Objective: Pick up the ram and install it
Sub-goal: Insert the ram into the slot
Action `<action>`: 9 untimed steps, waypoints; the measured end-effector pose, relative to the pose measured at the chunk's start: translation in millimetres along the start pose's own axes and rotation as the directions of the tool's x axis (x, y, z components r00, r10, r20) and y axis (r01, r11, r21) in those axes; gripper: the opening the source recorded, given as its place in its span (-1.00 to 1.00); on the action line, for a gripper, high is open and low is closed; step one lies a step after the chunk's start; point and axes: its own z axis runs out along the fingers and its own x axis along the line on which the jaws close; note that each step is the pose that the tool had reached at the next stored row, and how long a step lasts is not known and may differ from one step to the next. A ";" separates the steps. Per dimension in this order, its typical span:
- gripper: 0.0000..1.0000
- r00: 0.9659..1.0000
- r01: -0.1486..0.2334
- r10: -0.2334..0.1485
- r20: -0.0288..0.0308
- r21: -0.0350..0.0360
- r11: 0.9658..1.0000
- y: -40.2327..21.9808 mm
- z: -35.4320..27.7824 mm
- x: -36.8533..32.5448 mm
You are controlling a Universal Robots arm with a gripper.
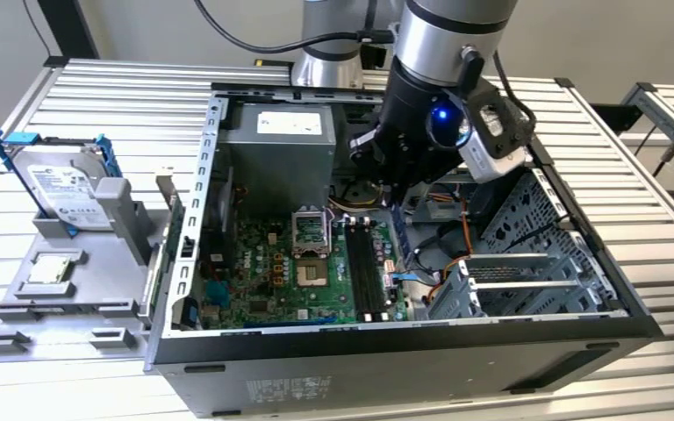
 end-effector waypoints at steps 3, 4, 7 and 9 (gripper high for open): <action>-1.00 0.999 -0.044 0.044 0.001 0.002 0.999 -0.1 4.7 0.1; -1.00 0.999 -0.053 0.053 0.002 0.004 0.999 -0.2 5.9 0.1; -1.00 0.998 -0.058 0.058 0.002 0.007 0.998 1.9 10.7 0.3; -1.00 0.998 -0.057 0.057 0.002 0.008 0.998 2.2 14.2 0.3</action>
